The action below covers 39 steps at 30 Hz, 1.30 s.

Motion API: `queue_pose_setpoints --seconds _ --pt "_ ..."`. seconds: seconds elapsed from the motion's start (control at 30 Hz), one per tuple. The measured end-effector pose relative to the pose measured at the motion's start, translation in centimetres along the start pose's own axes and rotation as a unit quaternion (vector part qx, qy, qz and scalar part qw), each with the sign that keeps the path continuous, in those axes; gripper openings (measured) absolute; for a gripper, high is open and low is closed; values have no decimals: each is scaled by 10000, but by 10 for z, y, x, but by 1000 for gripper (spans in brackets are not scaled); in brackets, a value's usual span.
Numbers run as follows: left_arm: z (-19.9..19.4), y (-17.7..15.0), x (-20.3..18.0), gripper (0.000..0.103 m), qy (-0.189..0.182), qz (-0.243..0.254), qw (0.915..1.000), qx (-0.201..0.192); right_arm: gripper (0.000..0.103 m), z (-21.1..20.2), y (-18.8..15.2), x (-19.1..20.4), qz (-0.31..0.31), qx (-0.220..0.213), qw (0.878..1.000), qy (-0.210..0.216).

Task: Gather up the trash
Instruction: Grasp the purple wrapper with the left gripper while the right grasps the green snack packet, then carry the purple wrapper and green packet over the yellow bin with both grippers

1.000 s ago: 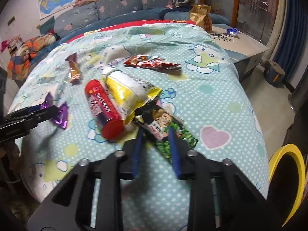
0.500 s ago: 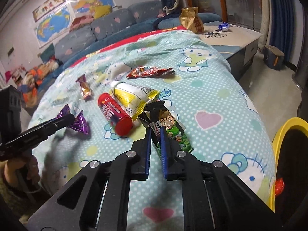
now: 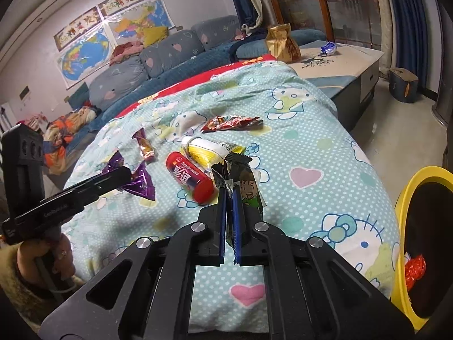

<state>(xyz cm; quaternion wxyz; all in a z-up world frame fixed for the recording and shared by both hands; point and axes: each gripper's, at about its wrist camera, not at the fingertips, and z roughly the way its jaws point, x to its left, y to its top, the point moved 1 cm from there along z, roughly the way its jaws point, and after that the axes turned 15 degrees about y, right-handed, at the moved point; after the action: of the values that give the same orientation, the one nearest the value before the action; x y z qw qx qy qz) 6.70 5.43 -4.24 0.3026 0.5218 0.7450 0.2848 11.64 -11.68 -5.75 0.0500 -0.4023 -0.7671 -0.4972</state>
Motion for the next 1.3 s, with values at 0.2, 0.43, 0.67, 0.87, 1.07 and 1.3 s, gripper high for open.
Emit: queue_pose_setpoints --seconds 0.2,0.43,0.67,0.87,1.07,1.3 --pt "0 3 -12 35 -113 72 9999 -40 2 -11 2 1 82 -159 9998 36" --pt "-2 8 -32 35 -307 229 9992 -112 2 -26 3 0 115 -312 9994 -25" --pt "-4 10 -54 35 -489 431 9978 -140 2 -42 3 -7 163 -472 9986 -159" --pt "-5 11 -74 35 -651 604 9959 -160 2 -58 1 -17 231 -585 9974 -345" --pt "-6 11 -92 35 -786 755 9939 -180 2 -71 -3 -30 310 -649 9960 -539" --pt "-7 10 -111 35 -916 925 9913 -189 2 -86 -7 -41 388 -746 9937 -736"
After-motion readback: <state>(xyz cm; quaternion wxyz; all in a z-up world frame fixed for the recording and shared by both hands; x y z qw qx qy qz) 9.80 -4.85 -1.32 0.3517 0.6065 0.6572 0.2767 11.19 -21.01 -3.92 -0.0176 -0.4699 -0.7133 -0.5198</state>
